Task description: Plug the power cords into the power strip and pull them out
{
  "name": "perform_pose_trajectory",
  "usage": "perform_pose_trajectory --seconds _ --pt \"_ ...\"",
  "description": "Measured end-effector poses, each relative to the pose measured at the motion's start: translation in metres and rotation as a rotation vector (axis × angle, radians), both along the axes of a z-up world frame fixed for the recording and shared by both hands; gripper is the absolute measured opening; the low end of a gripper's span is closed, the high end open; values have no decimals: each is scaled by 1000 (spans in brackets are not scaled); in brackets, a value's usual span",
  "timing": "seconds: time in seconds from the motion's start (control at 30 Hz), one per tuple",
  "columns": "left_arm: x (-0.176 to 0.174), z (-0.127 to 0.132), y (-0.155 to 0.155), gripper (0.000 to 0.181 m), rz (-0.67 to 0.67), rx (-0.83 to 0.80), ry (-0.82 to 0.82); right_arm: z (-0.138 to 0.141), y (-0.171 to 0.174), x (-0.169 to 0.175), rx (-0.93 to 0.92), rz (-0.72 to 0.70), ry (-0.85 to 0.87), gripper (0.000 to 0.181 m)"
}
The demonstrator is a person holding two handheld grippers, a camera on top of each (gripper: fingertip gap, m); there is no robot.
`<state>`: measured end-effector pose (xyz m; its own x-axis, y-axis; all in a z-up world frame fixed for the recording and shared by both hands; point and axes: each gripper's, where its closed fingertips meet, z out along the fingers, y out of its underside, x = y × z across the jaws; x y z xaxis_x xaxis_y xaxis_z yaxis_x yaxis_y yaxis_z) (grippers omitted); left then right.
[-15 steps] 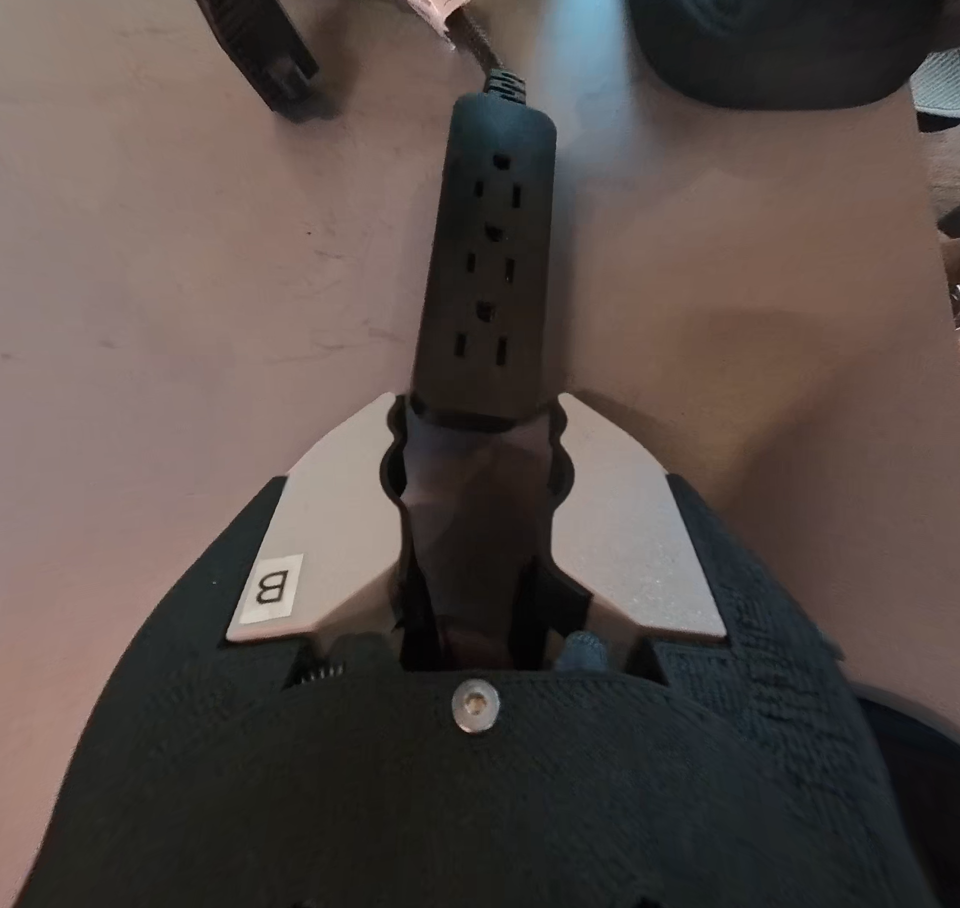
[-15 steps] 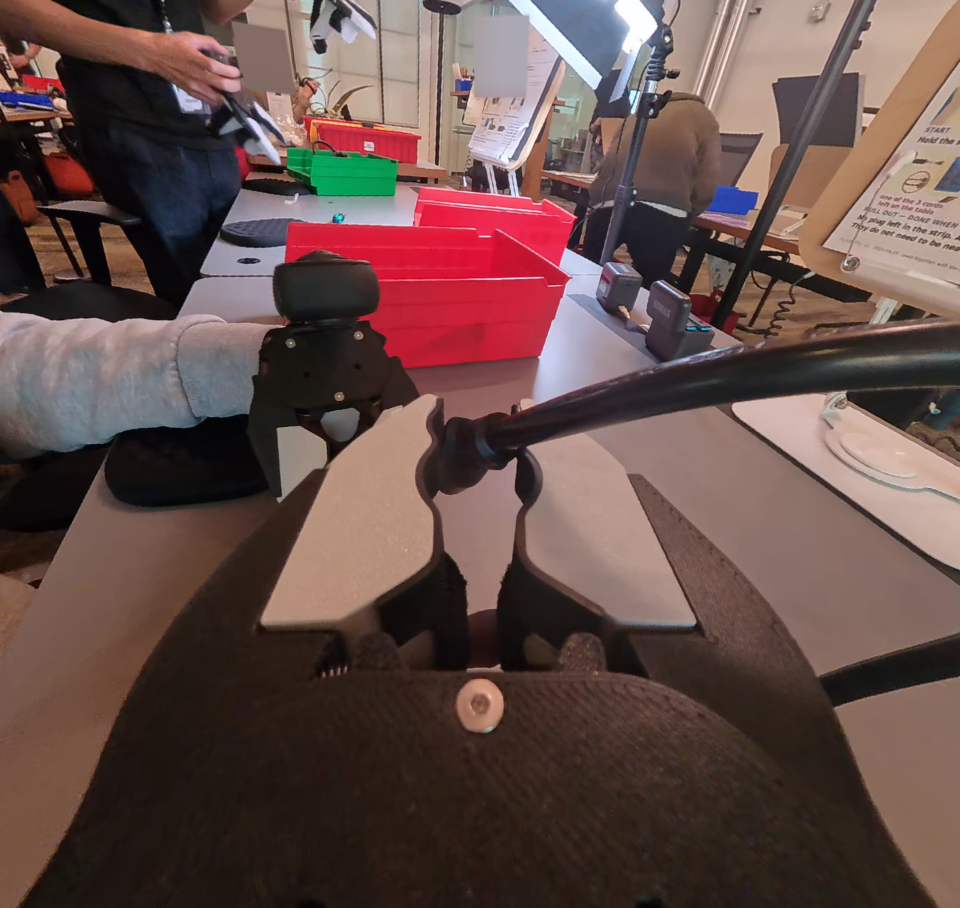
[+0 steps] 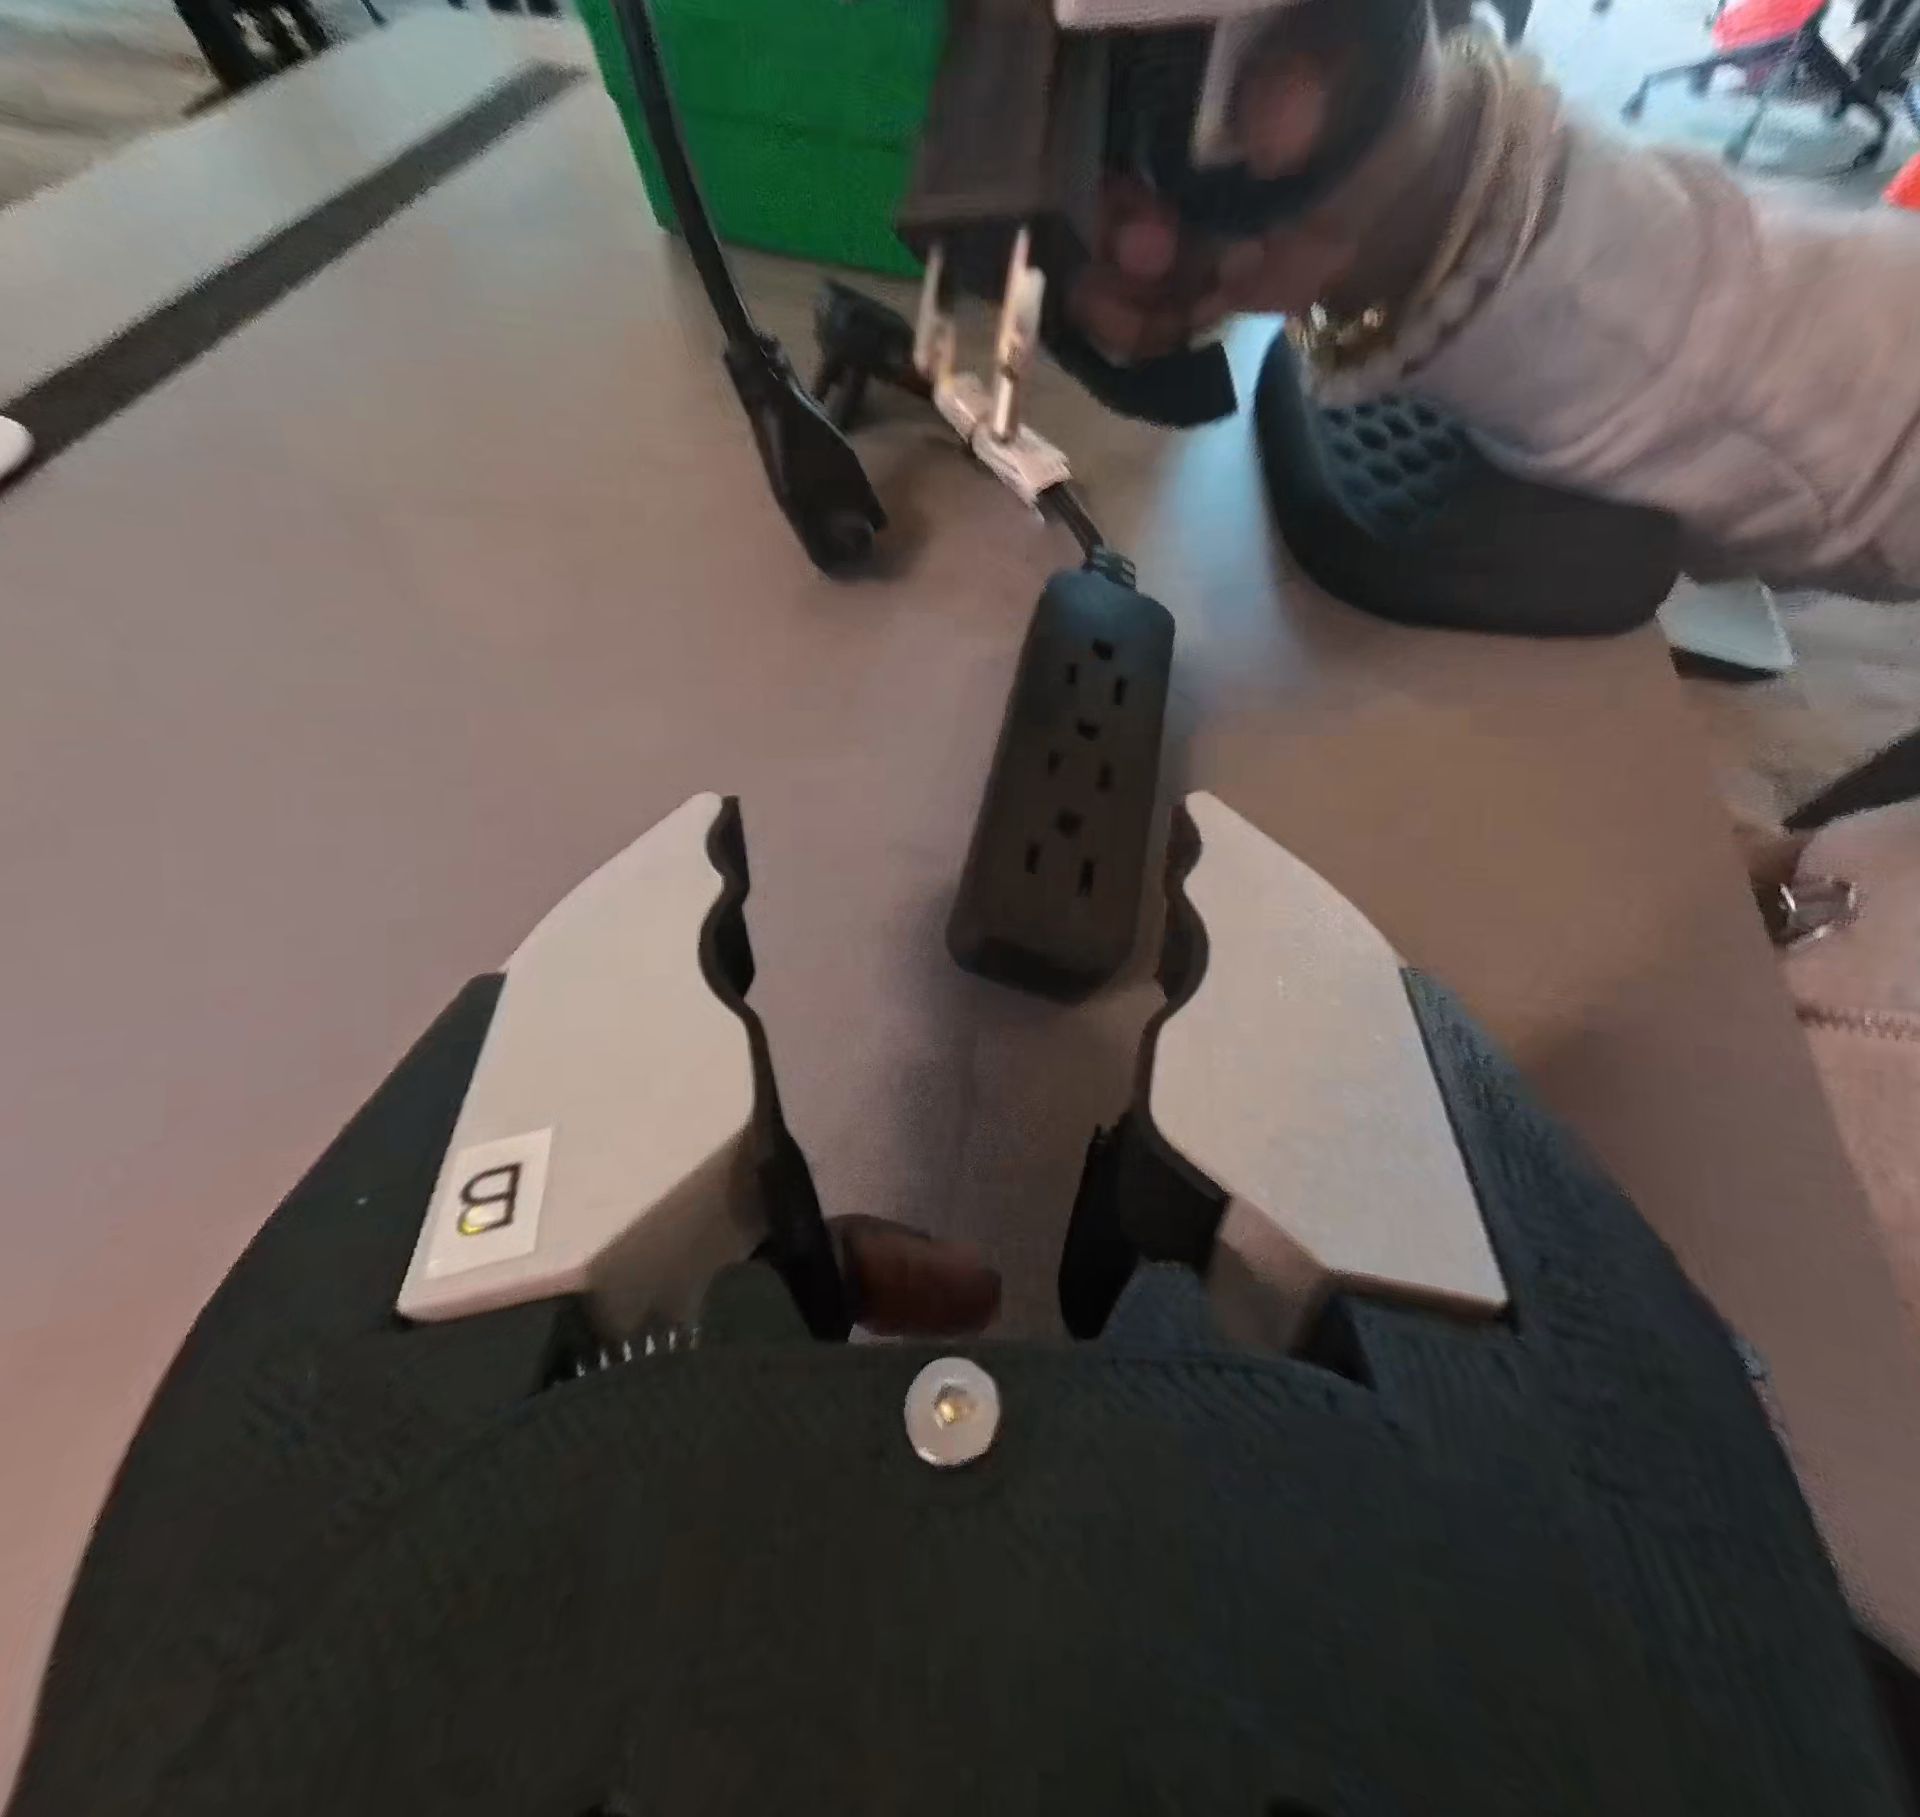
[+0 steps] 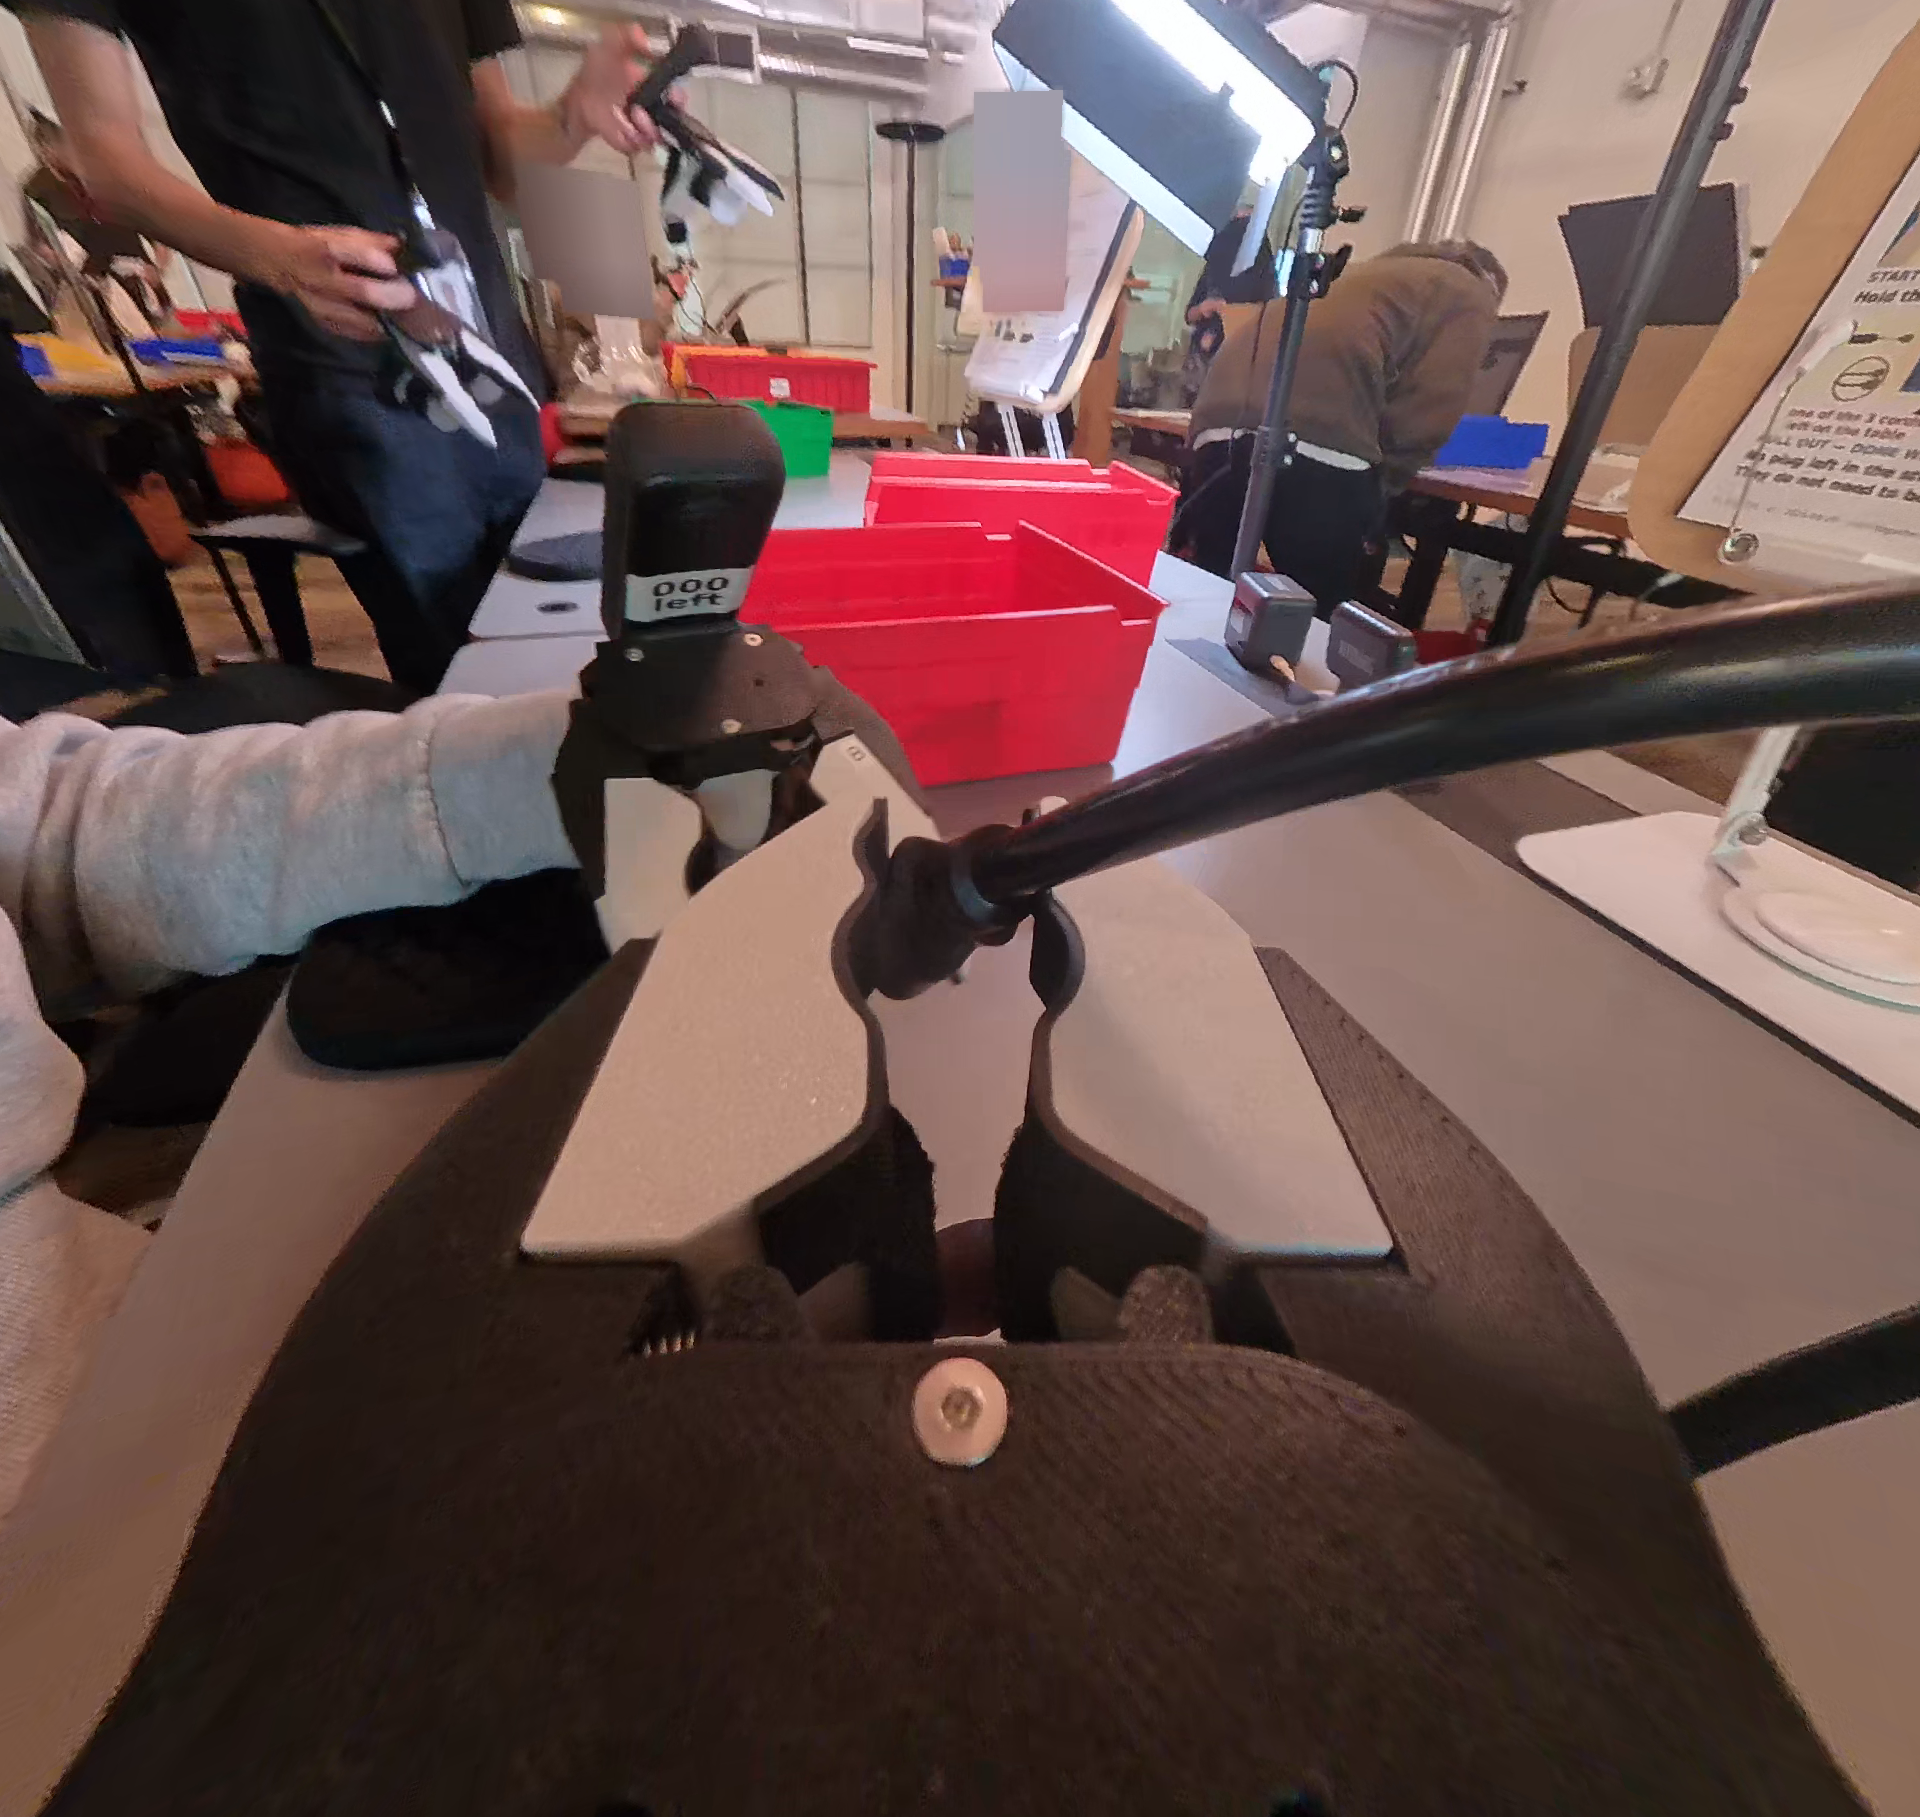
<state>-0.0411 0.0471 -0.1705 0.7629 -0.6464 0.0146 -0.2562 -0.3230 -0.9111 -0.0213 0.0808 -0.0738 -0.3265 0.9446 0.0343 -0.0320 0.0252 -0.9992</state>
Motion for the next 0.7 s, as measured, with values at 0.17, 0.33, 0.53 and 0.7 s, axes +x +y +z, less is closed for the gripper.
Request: perform_pose_trajectory --seconds 0.17,0.33,0.53,0.7 --pt "-4 34 8 74 64 147 -195 8 -6 2 -81 63 73 24" --pt "2 46 11 72 69 257 -202 17 -16 6 -176 147 145 25" --pt "28 57 1 68 -49 266 -329 17 -28 4 -212 220 173 24" --pt "38 61 -3 44 -98 266 -372 10 -39 -1 -172 232 150 25"
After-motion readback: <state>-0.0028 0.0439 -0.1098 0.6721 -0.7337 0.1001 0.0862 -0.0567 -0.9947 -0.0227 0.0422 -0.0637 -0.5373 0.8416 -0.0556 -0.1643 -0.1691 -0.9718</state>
